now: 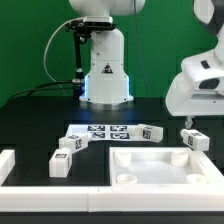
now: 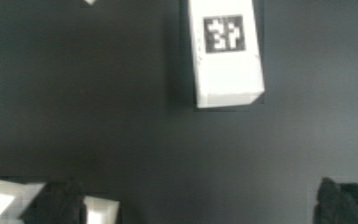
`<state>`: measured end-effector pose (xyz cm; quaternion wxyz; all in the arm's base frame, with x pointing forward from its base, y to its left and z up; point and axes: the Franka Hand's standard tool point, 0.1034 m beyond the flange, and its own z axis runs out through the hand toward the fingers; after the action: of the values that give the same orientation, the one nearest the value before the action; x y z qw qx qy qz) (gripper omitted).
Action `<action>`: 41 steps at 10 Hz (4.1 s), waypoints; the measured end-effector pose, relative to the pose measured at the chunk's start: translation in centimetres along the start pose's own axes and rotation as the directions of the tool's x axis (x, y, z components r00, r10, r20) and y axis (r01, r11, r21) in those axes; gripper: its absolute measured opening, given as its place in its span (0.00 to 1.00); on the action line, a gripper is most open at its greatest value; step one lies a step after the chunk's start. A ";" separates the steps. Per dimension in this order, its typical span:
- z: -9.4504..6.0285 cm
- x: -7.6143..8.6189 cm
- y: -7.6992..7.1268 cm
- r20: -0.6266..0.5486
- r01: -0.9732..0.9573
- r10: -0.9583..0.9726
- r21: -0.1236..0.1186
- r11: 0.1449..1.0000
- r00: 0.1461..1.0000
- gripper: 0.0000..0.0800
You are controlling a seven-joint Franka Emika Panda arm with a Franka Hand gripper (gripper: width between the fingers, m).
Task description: Assemble one leg
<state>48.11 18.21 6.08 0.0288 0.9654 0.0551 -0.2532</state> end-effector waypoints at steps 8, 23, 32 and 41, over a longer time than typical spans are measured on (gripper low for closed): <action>2.5 -0.7 1.0 0.375 -0.183 0.184 -0.041 0.982 0.909 0.81; 6.4 -1.3 -2.0 0.409 -0.113 0.105 -0.003 0.994 0.907 0.81; 4.6 -1.2 0.4 0.420 -0.131 0.109 0.023 0.991 0.901 0.36; -10.1 2.3 6.4 -0.178 -0.075 0.091 0.095 0.993 0.980 0.36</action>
Offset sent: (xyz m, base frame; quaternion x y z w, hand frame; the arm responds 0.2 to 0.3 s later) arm -0.0079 -0.0142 -0.0090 0.0653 -0.3248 0.1397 0.9331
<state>55.79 12.89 13.94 -0.0081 0.9863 0.0057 -0.1646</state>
